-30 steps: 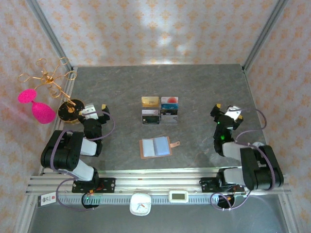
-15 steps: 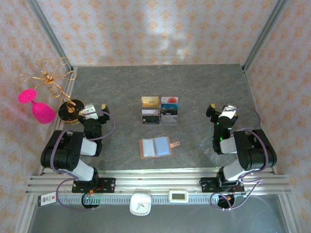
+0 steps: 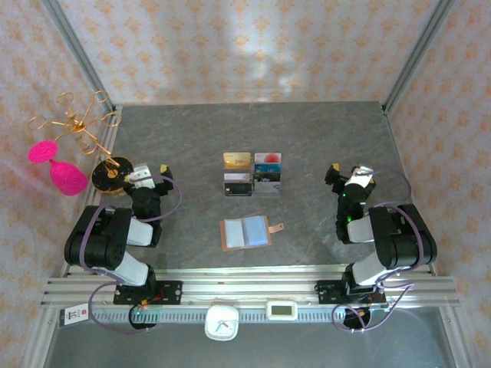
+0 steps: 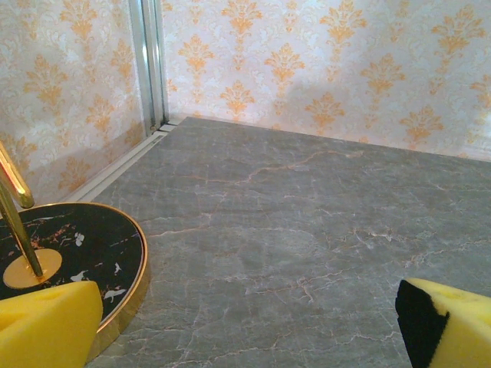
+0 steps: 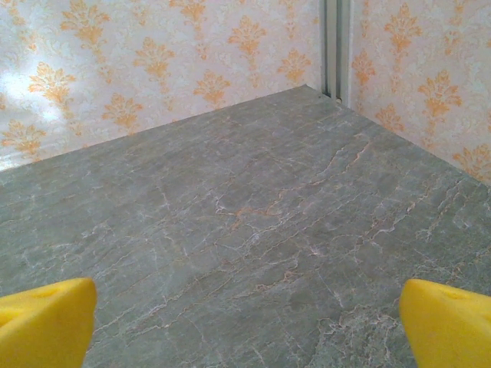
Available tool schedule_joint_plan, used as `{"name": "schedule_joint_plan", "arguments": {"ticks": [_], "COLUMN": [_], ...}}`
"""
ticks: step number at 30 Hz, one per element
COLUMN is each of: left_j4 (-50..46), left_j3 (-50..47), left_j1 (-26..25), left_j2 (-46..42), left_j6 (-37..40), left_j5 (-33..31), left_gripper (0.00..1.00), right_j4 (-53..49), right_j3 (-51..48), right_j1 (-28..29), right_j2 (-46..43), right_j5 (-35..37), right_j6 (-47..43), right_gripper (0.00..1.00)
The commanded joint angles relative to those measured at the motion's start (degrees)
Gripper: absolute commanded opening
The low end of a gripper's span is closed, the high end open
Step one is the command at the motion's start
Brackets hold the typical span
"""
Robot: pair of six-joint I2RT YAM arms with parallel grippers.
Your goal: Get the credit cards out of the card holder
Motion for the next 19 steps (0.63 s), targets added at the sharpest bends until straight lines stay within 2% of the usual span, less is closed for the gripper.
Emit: {"name": "schedule_joint_plan", "arguments": {"ticks": [1, 19], "left_j4": [2.0, 1.8], "left_j3": [0.6, 0.7], "left_j1": [-0.5, -0.8], "left_j2": [0.0, 0.1], "left_j6": [-0.4, 0.0], "left_j5": [-0.1, -0.3], "left_gripper": [0.99, 0.99], "right_j4": [2.4, 2.4], "right_j3": [-0.3, -0.3], "right_j1": [-0.2, -0.2], "right_j2": [-0.2, -0.2], "right_j5": [-0.3, -0.3], "right_j6": [-0.9, -0.8], "right_gripper": [1.0, 1.0]}}
